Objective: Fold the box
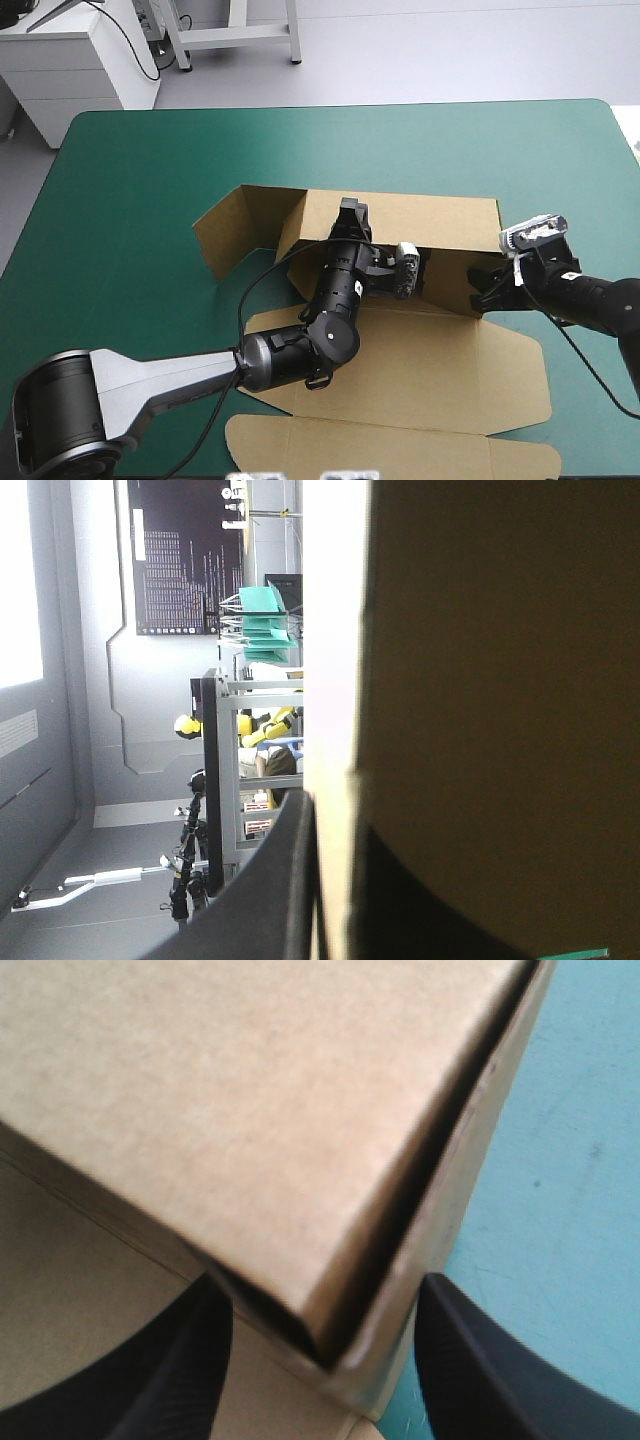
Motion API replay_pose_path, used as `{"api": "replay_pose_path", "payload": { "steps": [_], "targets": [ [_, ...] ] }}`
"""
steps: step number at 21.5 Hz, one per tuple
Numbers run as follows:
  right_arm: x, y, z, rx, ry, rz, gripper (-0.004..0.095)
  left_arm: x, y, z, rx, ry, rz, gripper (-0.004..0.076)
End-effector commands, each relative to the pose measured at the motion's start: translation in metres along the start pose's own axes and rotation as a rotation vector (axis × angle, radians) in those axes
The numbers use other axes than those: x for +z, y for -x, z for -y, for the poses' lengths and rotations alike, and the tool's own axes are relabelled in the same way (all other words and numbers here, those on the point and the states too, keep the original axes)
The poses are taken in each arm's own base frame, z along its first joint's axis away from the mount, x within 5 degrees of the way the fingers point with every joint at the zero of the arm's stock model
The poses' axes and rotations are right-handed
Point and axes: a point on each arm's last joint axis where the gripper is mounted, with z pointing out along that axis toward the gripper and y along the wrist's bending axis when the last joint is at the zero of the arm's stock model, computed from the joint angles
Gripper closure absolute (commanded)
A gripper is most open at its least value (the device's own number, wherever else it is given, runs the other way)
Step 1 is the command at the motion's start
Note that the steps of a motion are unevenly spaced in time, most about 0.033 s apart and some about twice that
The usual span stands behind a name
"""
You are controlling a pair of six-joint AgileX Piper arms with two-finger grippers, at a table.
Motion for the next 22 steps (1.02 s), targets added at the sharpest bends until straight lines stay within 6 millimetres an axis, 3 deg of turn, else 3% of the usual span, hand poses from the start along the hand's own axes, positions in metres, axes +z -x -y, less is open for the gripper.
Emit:
{"api": "replay_pose_path", "payload": {
  "steps": [1, 4, 5, 15, 17, 20, 22],
  "targets": [
    [0.003, 0.012, 0.005, 0.014, -0.013, 0.072, 0.0601, -0.007, 0.003, -0.011, -0.068, 0.001, 0.033, 0.0732],
    [0.010, 0.011, 0.007, 0.043, 0.001, 0.059, 0.0875, -0.006, 0.003, -0.011, -0.079, 0.004, 0.027, 0.0732],
    [0.012, 0.010, 0.007, 0.048, 0.011, 0.052, 0.0908, -0.007, 0.003, -0.012, -0.074, 0.010, 0.028, 0.0732],
    [0.014, 0.013, 0.016, 0.052, -0.071, 0.092, 0.0907, -0.007, 0.002, -0.016, -0.051, 0.049, 0.024, 0.0719],
    [0.014, 0.014, 0.018, 0.074, -0.096, 0.097, 0.0907, -0.006, 0.002, -0.016, -0.052, 0.048, 0.022, 0.0637],
    [0.014, 0.014, 0.020, 0.083, -0.110, 0.106, 0.0907, -0.006, 0.002, -0.016, -0.059, 0.048, 0.022, 0.0385],
    [0.017, 0.014, 0.021, 0.089, -0.116, 0.102, 0.0907, -0.007, 0.002, -0.015, -0.061, 0.048, 0.024, 0.0306]
  ]
}}
